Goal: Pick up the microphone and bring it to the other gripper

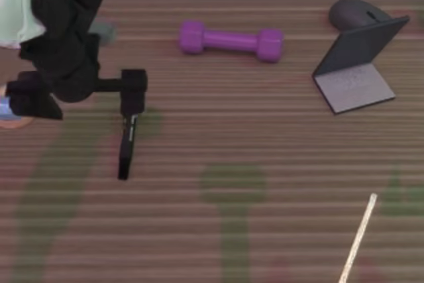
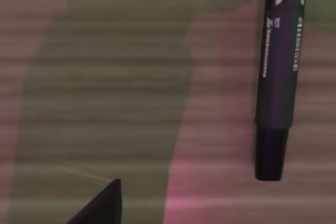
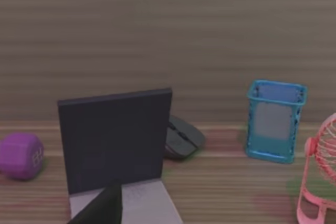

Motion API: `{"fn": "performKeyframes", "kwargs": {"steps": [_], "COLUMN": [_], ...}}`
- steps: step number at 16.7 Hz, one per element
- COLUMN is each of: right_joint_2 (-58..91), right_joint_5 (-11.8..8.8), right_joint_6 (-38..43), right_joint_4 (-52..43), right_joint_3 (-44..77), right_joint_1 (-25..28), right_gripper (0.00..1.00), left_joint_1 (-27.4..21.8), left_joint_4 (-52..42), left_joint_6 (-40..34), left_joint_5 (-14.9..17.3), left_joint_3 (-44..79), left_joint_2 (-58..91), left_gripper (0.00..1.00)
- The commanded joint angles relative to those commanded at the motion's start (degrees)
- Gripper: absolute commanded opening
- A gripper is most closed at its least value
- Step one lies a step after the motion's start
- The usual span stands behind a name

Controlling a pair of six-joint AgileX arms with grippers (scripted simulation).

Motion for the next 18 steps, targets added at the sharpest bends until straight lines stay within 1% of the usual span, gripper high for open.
{"fn": "performKeyframes", "kwargs": {"steps": [3, 5, 12, 15, 18], "right_joint_2": [0.0, 0.0, 0.0, 0.0, 0.0], "right_joint_5": [0.0, 0.0, 0.0, 0.0, 0.0], "right_joint_6": [0.0, 0.0, 0.0, 0.0, 0.0], "right_joint_4": [0.0, 0.0, 0.0, 0.0, 0.0], "right_joint_3": [0.0, 0.0, 0.0, 0.0, 0.0], "right_joint_1": [0.0, 0.0, 0.0, 0.0, 0.0], "right_gripper": [1.00, 1.00, 1.00, 1.00, 1.00], "left_joint_1": [-1.6, -2.2, -2.2, -2.1, -1.9], "left_joint_4": [-3.9, -5.4, -5.6, -1.6, 6.2], "left_joint_6": [-1.4, -2.0, -2.0, -1.8, -1.5], "left_joint_5": [-0.1, -0.2, -0.2, -0.2, -0.1], "left_joint_3": [7.1, 9.8, 10.5, 8.9, 6.1], "left_joint_2": [9.1, 12.4, 13.3, 15.9, 20.3], "left_gripper": [1.00, 1.00, 1.00, 1.00, 1.00]}}
